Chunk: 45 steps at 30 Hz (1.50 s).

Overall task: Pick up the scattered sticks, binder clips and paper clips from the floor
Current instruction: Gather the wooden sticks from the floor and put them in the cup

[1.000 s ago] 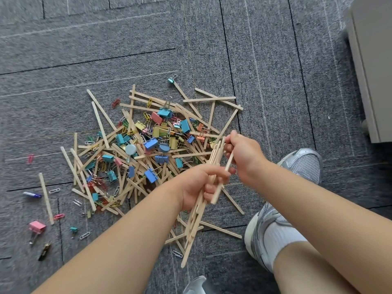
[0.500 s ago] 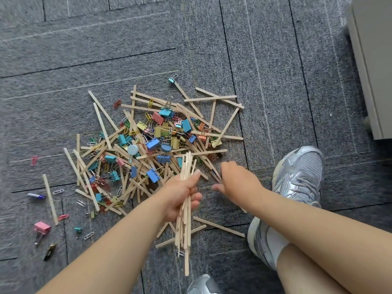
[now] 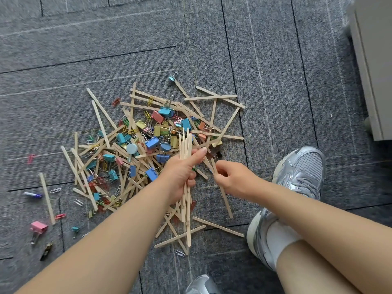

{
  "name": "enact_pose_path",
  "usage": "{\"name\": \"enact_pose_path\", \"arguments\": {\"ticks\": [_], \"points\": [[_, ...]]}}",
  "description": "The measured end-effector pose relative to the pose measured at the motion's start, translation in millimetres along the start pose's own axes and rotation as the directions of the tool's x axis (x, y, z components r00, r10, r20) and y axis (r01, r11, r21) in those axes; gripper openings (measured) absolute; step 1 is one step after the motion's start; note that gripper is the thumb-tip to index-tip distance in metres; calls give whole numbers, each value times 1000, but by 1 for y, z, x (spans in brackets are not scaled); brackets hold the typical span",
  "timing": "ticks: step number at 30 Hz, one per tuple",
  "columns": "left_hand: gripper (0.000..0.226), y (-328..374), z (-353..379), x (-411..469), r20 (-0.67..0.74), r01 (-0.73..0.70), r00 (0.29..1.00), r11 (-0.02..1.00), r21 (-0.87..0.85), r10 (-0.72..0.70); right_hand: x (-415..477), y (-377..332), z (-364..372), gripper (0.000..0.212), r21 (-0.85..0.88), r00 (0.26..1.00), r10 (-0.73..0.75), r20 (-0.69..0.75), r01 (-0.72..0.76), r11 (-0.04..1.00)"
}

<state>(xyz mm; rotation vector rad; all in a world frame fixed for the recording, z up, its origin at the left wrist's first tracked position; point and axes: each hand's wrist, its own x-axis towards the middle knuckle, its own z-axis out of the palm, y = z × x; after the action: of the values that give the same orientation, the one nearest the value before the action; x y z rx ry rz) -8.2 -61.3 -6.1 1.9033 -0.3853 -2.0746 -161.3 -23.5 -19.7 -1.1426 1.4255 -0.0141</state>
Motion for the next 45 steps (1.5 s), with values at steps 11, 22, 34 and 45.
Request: {"name": "enact_pose_path", "arguments": {"ticks": [11, 22, 34, 45], "points": [[22, 10, -7, 7, -51, 19, 999, 1000, 24, -18, 0, -17, -5, 18, 164, 985, -104, 137, 81, 983], [20, 0, 4, -2, 80, 56, 995, 997, 53, -60, 9, -23, -17, 17, 675, 995, 83, -48, -28, 737], [40, -6, 1, -1, 31, -70, 997, 993, 97, 68, 13, -45, -20, 13, 477, 990, 92, -108, -29, 879], [57, -5, -3, 1, -112, -116, 986, 989, 96, 127, 44, -4, -64, 77, -815, 972, -185, -143, -9, 579]]}}
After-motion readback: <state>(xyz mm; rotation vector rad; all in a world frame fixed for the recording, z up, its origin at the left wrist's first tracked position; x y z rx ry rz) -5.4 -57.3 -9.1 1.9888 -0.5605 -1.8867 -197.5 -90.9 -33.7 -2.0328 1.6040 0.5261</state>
